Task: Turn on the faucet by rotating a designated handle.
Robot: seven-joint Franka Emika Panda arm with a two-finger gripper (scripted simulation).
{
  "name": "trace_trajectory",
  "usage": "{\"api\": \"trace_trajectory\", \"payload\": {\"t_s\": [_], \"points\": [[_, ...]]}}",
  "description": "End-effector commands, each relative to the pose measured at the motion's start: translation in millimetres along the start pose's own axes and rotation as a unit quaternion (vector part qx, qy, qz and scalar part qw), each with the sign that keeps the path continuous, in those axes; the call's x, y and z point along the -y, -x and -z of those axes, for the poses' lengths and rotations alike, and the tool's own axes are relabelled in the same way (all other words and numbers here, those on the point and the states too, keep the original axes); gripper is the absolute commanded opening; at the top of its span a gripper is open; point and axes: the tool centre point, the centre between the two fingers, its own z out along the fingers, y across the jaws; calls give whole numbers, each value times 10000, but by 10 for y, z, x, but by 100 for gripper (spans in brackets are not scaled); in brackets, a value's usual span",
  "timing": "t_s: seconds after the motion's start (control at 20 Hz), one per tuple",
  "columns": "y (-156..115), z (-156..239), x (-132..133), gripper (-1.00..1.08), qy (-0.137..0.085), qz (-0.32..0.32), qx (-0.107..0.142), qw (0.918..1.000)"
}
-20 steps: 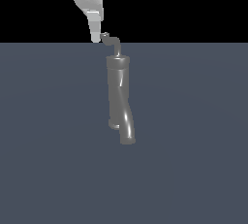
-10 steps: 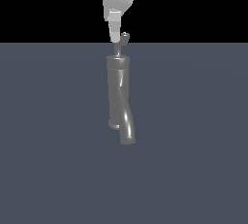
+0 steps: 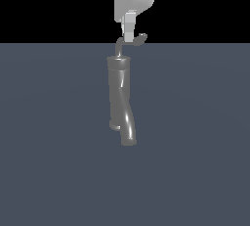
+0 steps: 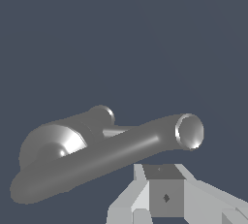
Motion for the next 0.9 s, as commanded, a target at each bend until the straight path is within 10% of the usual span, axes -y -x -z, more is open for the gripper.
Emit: {"api": "trace_trajectory", "payload": {"t_s": [0.0,0.85], "points": [[-166,-2,59,-100,-18,-90,0,10000],[-793,0,404,-100,-21,-240,1,9997]]}}
